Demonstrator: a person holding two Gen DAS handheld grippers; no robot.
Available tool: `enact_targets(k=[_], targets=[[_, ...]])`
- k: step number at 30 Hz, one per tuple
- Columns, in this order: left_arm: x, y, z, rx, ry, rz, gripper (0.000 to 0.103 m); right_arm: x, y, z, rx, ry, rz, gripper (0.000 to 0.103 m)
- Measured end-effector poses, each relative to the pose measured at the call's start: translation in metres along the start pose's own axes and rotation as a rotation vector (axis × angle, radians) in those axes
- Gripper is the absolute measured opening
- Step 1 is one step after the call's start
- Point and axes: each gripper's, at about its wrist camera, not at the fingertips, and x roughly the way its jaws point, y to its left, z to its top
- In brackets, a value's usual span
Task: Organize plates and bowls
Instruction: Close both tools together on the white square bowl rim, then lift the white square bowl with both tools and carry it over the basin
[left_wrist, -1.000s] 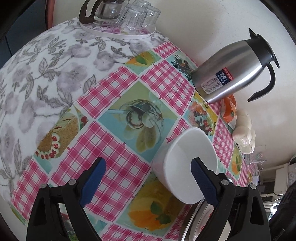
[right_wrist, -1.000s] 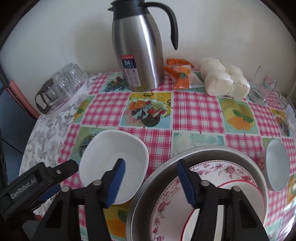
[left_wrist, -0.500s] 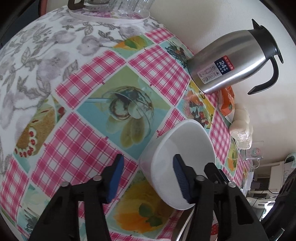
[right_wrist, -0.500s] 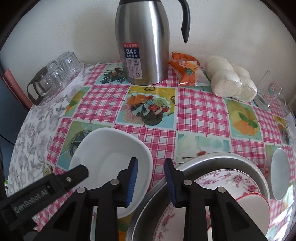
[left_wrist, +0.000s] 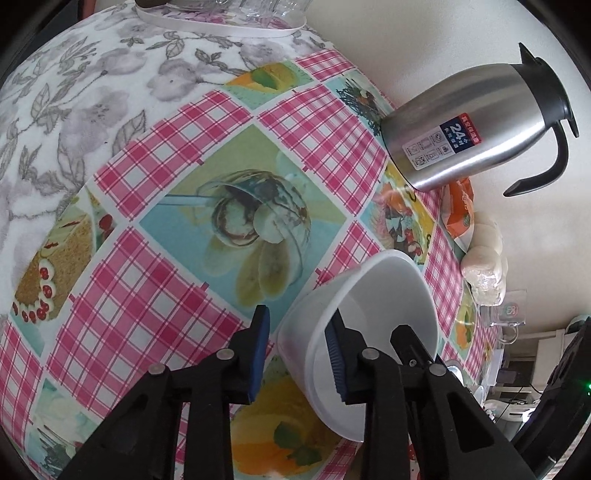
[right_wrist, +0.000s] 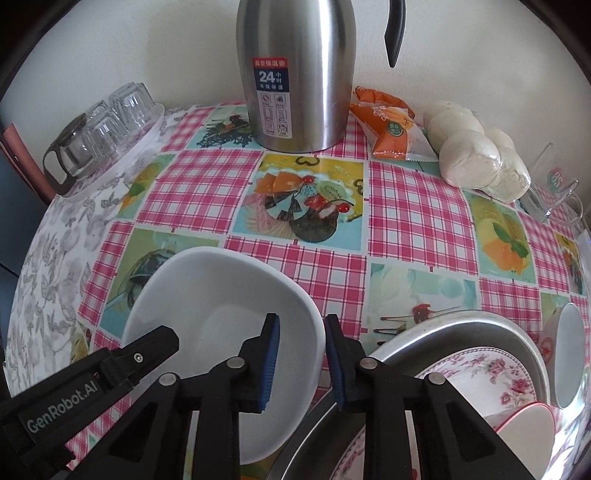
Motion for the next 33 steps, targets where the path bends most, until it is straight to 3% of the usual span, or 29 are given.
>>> enact_targets(k=[8,18,33], targets=[[0.010,0.002,0.002,-0.012,0.009,-0.003,0.029,0.008,0.003,0.003,-0.020,0.010,-0.028,0.021],[0.017,0.003,0.002,-0.022,0.016,-0.017,0.017,0.012,0.004,0.007,-0.039,0.013,-0.036,0.022],[0.014,0.014,0.001,-0.070,0.008,-0.054,0.017,0.016,0.007,0.008,-0.082,0.018,-0.041,0.021]])
